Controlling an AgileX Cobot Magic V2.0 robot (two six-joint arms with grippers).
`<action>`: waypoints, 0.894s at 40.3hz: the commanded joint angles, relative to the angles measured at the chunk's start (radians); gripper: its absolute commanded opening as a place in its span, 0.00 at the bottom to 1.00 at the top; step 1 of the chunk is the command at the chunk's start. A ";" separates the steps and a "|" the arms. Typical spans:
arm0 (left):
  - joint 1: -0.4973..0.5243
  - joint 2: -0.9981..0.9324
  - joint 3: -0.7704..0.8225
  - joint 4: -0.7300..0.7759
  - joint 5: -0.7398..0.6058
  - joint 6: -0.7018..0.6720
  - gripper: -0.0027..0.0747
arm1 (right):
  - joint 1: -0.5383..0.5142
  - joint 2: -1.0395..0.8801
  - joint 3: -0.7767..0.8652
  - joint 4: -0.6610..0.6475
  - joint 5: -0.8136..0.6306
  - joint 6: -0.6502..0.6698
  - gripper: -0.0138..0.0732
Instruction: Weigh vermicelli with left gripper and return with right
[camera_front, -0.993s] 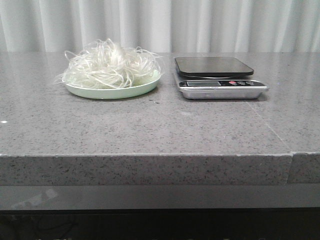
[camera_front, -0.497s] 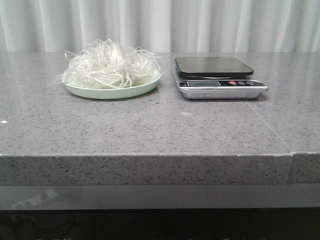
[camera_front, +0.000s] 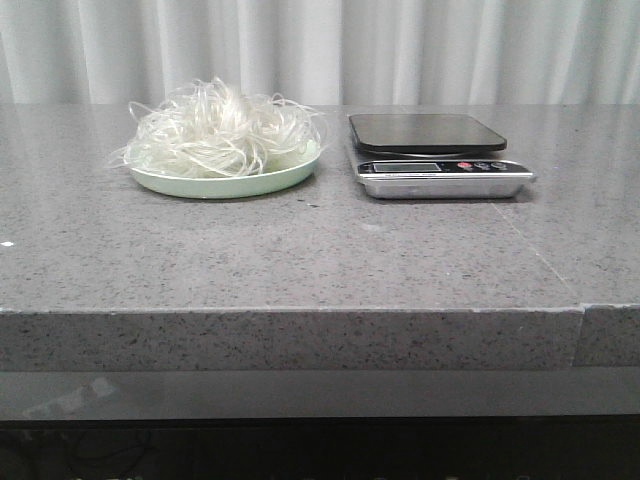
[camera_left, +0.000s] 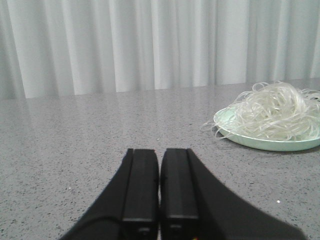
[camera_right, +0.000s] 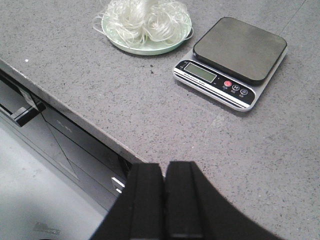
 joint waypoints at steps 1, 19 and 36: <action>0.003 -0.023 0.038 -0.010 -0.077 -0.007 0.23 | -0.005 0.006 -0.023 -0.013 -0.065 -0.006 0.33; 0.003 -0.023 0.038 -0.010 -0.077 -0.007 0.24 | -0.005 0.006 -0.023 -0.013 -0.065 -0.006 0.33; 0.003 -0.023 0.038 -0.010 -0.077 -0.007 0.24 | -0.349 -0.235 0.309 -0.009 -0.336 -0.006 0.33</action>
